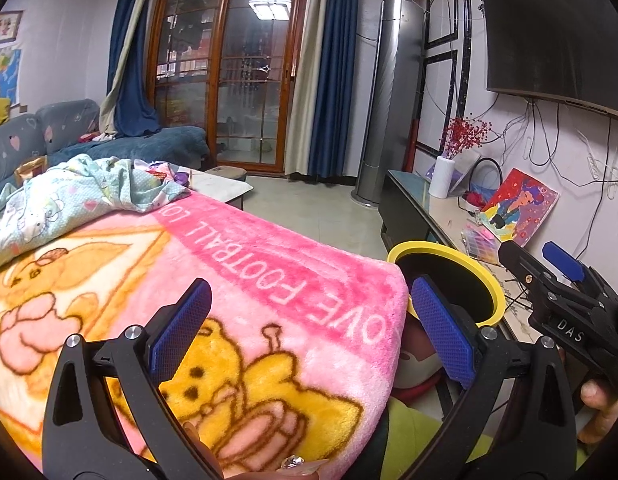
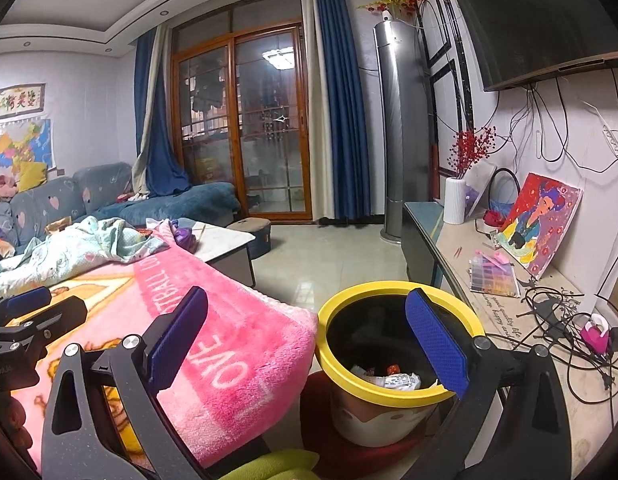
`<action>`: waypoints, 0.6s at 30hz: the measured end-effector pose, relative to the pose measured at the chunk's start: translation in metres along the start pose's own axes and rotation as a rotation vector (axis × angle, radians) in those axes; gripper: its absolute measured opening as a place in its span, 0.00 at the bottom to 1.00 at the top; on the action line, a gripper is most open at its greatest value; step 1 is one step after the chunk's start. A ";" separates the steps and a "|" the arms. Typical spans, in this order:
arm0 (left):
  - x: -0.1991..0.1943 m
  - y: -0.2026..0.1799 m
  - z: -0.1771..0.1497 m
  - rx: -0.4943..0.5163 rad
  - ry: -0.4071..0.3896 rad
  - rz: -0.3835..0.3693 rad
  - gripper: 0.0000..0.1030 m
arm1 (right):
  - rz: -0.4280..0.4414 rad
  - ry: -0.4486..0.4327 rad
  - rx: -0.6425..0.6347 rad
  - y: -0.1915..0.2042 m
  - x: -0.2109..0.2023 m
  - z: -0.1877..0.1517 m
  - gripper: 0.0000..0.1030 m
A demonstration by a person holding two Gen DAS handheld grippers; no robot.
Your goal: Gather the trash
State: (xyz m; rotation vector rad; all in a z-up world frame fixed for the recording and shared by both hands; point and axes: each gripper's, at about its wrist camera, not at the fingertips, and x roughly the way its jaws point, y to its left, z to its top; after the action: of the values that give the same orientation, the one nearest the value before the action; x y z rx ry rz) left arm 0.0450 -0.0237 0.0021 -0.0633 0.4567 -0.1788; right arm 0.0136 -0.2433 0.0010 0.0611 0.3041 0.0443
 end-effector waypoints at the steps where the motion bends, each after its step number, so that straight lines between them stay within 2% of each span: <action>1: 0.000 0.000 0.000 0.000 0.000 -0.001 0.89 | 0.000 0.000 0.001 0.000 0.000 0.000 0.94; 18: 0.000 -0.001 0.000 0.001 0.000 0.000 0.89 | 0.000 0.001 0.001 -0.001 0.000 -0.001 0.94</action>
State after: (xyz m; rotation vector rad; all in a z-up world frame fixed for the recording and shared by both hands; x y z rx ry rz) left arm 0.0445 -0.0243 0.0020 -0.0628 0.4564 -0.1794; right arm 0.0133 -0.2445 0.0005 0.0624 0.3055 0.0440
